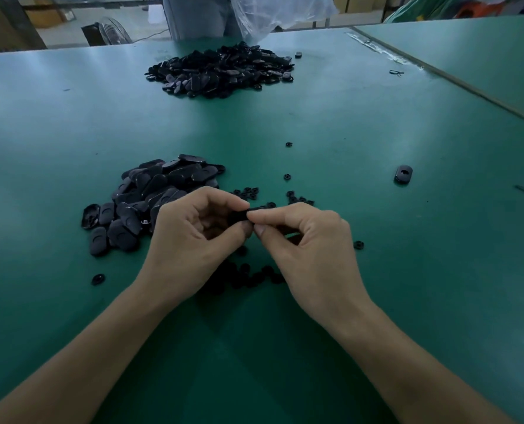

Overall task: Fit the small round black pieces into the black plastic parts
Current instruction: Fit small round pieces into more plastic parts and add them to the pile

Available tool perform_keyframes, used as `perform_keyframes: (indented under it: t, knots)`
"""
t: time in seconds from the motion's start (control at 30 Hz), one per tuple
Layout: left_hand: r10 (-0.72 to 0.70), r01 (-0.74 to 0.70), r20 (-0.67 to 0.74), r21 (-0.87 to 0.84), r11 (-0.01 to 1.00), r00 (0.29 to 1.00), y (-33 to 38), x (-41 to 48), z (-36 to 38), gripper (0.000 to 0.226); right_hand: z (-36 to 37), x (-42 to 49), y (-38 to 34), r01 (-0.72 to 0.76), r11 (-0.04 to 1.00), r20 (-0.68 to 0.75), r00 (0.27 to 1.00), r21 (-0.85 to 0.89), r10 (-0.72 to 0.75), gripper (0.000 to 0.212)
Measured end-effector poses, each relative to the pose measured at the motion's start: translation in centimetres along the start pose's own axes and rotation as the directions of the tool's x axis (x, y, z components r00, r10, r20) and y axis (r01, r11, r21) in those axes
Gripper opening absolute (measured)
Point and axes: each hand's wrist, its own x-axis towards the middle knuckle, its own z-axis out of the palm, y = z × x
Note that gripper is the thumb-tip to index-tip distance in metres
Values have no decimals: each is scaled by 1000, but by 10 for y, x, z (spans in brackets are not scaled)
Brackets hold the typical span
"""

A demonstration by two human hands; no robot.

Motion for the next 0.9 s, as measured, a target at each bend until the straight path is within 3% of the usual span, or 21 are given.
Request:
perform_keyframes:
  t: [0.3,0.63,0.9]
  knots:
    - [-23,23,-8,-10,1000,1000,-2,2,-1,18,-1,1,4,81,994,5,997,-75,-81,21]
    - [-93,94,15,-85,992,996,0,1,-1,25,-9,9,10,-43,998,73,997,51,40,13]
    - [-103,105,32,-95,990,994,0,0,0,22,-9,10,8,-45,999,82,996,-12,45,16]
